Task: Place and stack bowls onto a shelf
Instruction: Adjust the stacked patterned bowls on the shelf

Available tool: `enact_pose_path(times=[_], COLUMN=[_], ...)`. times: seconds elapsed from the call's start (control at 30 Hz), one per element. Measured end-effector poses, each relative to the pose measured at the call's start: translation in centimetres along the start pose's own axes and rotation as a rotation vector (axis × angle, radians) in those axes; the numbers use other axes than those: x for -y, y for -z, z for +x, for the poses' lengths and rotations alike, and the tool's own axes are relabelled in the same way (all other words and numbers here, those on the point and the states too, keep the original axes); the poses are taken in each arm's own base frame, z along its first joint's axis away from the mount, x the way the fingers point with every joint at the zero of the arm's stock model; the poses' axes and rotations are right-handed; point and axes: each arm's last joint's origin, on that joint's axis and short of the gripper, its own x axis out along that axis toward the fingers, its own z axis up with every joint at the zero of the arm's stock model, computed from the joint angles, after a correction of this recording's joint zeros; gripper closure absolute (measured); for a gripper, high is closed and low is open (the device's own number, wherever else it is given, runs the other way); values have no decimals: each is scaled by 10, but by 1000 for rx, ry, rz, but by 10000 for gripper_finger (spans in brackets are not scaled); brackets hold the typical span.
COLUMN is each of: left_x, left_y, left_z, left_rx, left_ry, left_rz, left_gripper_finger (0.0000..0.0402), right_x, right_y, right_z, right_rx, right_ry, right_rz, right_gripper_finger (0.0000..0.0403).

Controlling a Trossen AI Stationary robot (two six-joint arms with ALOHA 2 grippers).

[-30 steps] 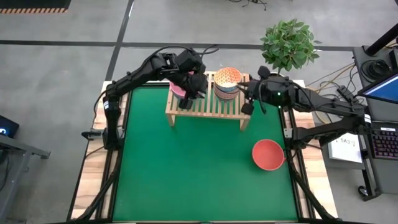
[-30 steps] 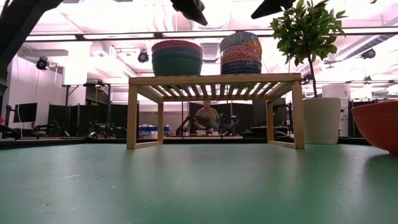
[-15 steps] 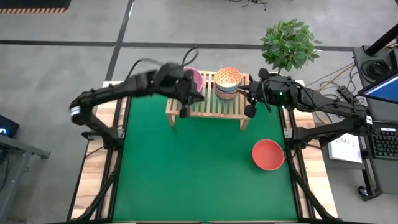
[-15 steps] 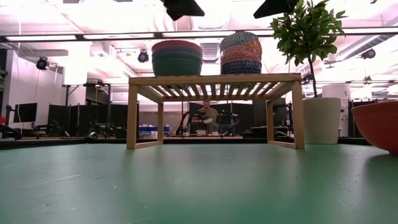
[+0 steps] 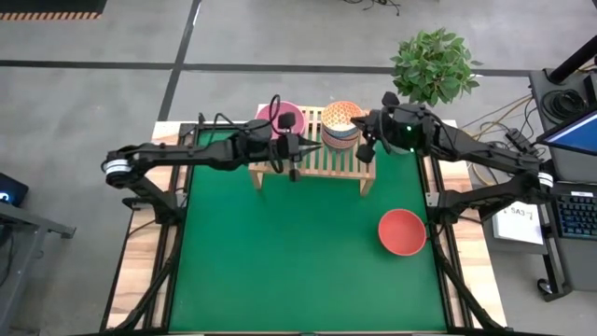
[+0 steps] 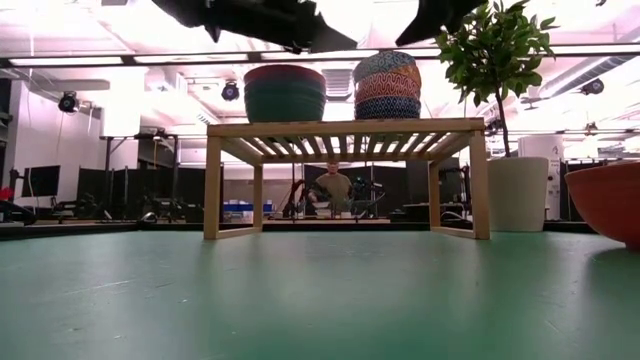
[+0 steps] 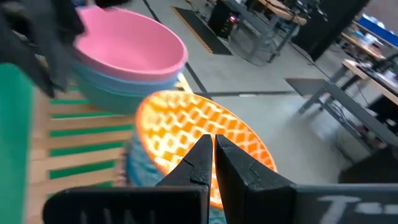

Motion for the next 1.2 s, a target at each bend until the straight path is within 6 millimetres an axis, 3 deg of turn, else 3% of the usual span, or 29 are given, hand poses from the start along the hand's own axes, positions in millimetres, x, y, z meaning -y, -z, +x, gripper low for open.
enact_pose_path(times=[0.4,1.2], left_x=[-6,-11], left_y=[15,23], left_z=[31,37], left_rx=[-86,-149], left_ry=[-45,-70], left_rz=[27,-3], left_gripper_finger=[393,393], right_x=[13,8], right_y=[7,15], right_z=[9,19], right_rx=[-47,-128], right_ry=[51,31], right_rz=[18,12], right_gripper_finger=[394,394])
